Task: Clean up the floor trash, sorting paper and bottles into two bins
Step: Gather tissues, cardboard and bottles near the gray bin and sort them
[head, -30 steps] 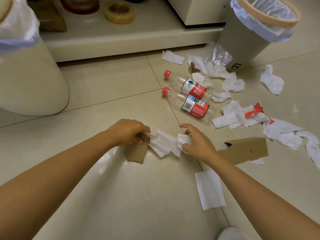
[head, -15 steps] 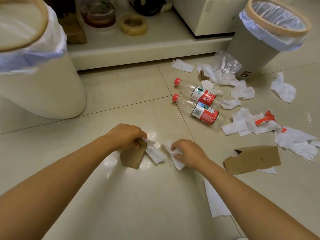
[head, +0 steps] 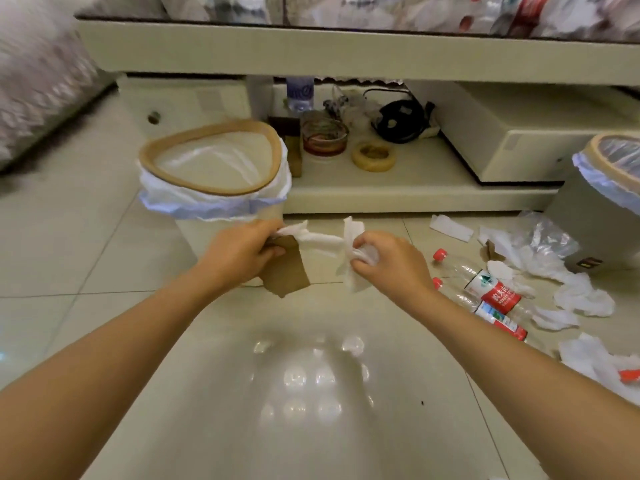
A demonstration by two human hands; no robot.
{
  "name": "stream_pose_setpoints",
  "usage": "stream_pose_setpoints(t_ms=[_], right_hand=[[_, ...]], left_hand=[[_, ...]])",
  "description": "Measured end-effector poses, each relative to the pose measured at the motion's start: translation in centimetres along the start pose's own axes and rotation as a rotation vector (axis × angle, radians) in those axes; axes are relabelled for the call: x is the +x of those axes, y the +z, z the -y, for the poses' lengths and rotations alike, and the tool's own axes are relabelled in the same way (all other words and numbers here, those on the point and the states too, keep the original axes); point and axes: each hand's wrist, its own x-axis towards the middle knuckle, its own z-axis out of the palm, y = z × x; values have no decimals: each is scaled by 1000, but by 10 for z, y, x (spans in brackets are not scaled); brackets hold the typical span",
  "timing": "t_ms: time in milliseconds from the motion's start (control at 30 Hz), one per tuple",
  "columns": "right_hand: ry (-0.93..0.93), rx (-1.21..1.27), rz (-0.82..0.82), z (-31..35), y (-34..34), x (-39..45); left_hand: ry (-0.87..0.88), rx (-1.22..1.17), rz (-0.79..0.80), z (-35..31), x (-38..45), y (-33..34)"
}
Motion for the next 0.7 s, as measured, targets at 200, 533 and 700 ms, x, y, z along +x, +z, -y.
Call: stream_pose_setpoints(t_ms=[200,533,700], right_hand=[[-110,-20,-173,66,-22,68],[-35,223,-219,138,-14,153],[57,313,-186,135,8,168]], left_hand=[[-36,-20,-351,8,20,-70],[-261,68,-524,61,75,-108],[-361,165,-383,81,79,-89]])
